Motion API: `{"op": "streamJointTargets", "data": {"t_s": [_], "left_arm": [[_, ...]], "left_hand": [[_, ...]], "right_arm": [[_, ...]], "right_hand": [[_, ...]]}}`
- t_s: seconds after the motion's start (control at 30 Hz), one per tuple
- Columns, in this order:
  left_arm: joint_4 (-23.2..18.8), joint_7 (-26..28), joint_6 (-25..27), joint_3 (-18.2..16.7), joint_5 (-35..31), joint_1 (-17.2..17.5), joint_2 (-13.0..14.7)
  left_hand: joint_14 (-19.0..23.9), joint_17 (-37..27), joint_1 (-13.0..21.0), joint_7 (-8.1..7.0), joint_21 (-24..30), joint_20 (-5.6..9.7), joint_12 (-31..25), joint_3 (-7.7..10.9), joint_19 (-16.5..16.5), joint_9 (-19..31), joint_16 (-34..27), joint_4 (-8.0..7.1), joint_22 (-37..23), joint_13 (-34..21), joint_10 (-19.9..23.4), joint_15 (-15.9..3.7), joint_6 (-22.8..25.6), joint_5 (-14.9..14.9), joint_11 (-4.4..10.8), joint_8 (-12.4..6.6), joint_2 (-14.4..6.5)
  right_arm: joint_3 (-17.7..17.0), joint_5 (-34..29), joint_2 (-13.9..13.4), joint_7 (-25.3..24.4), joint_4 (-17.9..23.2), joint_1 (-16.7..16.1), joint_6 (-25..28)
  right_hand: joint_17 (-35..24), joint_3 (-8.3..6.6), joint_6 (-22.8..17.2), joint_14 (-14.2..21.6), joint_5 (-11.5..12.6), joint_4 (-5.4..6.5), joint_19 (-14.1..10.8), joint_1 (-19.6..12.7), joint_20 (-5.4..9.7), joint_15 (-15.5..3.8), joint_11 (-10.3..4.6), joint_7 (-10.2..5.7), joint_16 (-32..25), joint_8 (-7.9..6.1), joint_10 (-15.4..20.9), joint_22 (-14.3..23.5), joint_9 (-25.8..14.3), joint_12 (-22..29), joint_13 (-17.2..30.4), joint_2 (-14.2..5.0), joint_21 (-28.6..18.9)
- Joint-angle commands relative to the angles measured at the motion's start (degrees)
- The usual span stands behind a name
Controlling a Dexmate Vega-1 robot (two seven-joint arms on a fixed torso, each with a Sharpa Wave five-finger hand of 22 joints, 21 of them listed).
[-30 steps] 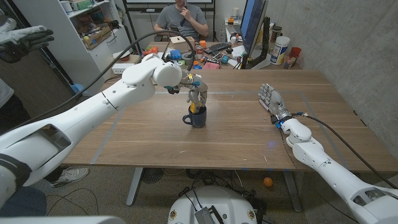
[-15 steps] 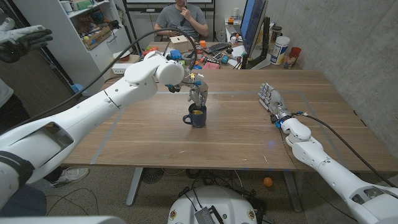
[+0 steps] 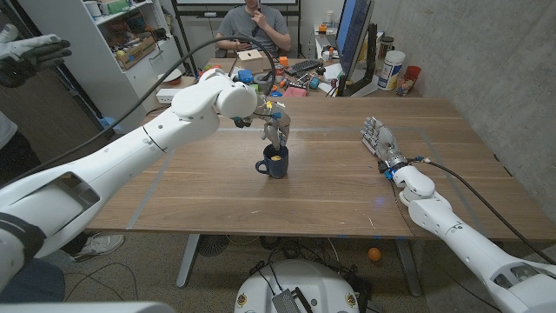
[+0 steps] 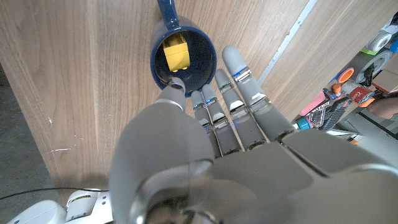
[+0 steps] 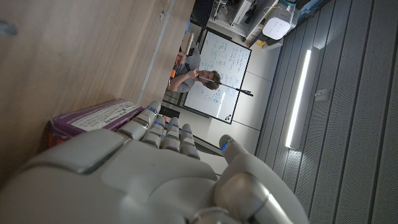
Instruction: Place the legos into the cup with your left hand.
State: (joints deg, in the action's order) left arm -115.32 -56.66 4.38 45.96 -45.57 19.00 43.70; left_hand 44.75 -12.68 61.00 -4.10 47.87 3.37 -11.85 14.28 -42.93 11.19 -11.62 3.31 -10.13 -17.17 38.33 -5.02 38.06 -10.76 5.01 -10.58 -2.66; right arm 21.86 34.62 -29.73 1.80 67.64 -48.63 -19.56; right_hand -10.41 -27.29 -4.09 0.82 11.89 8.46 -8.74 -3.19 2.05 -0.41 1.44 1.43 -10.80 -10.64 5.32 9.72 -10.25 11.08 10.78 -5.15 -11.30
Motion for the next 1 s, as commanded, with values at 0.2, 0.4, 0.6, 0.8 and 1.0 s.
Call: {"op": "streamJointTargets", "data": {"t_s": [0.2,0.4,0.6,0.8,1.0], "left_arm": [[-3.3,1.3,0.9,-2.9,-1.7,1.9,1.5],[-4.4,2.9,1.4,-4.5,-2.2,2.9,2.2],[-5.0,4.2,1.2,-5.4,-2.4,3.6,2.7],[-5.7,5.1,1.5,-6.6,-2.0,4.1,3.2],[-6.7,6.1,1.5,-7.7,-2.1,4.6,3.9]], "left_hand": [[-0.9,-0.1,-0.3,-0.20,-0.2,0.42,-0.2,0.15,0.0,0.1,-0.2,0.36,-0.1,-0.4,-0.7,-5.61,-1.0,-0.3,-0.07,-0.19,0.0],[-1.5,-0.2,-0.6,-0.42,-0.3,0.37,-0.3,0.09,0.3,0.1,-0.1,0.36,-0.1,-0.4,-0.9,-5.39,-1.2,-0.3,0.10,-0.22,0.0],[-4.8,-0.2,-1.3,-0.47,-1.5,-1.47,0.0,-0.14,2.8,0.1,0.6,0.35,0.0,-0.6,-2.5,-4.19,-1.9,-0.3,-0.25,-0.25,0.2],[-7.1,-0.2,-2.8,-0.66,-3.3,-4.06,0.1,-0.47,6.3,0.1,0.5,-0.24,0.2,-0.7,-3.7,-3.04,-3.0,-0.4,-0.56,-0.15,-0.3],[-9.2,-0.2,-4.0,-0.76,-4.7,-5.91,0.3,-0.65,8.8,0.1,0.6,-0.75,0.2,-0.5,-4.9,-2.35,-3.7,-0.4,-0.78,-0.17,-0.8]], "right_arm": [[0.0,-0.3,-0.4,-0.7,1.5,-0.6,0.4],[0.2,-0.5,-0.3,-0.8,1.5,-0.5,0.7],[0.4,-0.6,0.0,-0.7,1.0,-0.1,0.6],[0.6,-0.8,0.2,-0.6,0.6,0.3,0.7],[0.7,-0.8,0.3,-0.9,0.9,0.2,0.9]], "right_hand": [[-0.1,0.17,0.0,0.2,0.3,-0.10,0.3,0.3,1.91,0.09,0.28,0.08,-0.1,-0.31,0.3,0.2,-0.3,0.2,0.3,-2.23,0.0],[-0.1,0.16,0.1,0.2,0.3,-0.09,0.3,0.2,1.96,0.09,0.32,0.03,-0.1,-0.30,0.2,0.2,-0.3,0.1,0.3,-2.25,0.0],[-0.1,0.16,0.1,0.2,0.3,-0.10,0.3,0.2,1.90,0.19,0.26,0.02,-0.1,-0.28,0.2,0.2,-0.3,0.1,0.3,-2.26,0.0],[-0.1,0.19,0.1,0.2,0.3,-0.10,0.3,0.2,1.86,0.26,0.29,0.10,-0.1,-0.27,0.2,0.2,-0.3,0.1,0.3,-2.20,0.0],[-0.1,0.28,0.2,0.2,0.3,-0.15,0.3,0.3,1.75,0.40,0.53,0.19,-0.1,-0.25,0.2,0.2,-0.3,0.1,0.3,-2.00,0.0]]}}
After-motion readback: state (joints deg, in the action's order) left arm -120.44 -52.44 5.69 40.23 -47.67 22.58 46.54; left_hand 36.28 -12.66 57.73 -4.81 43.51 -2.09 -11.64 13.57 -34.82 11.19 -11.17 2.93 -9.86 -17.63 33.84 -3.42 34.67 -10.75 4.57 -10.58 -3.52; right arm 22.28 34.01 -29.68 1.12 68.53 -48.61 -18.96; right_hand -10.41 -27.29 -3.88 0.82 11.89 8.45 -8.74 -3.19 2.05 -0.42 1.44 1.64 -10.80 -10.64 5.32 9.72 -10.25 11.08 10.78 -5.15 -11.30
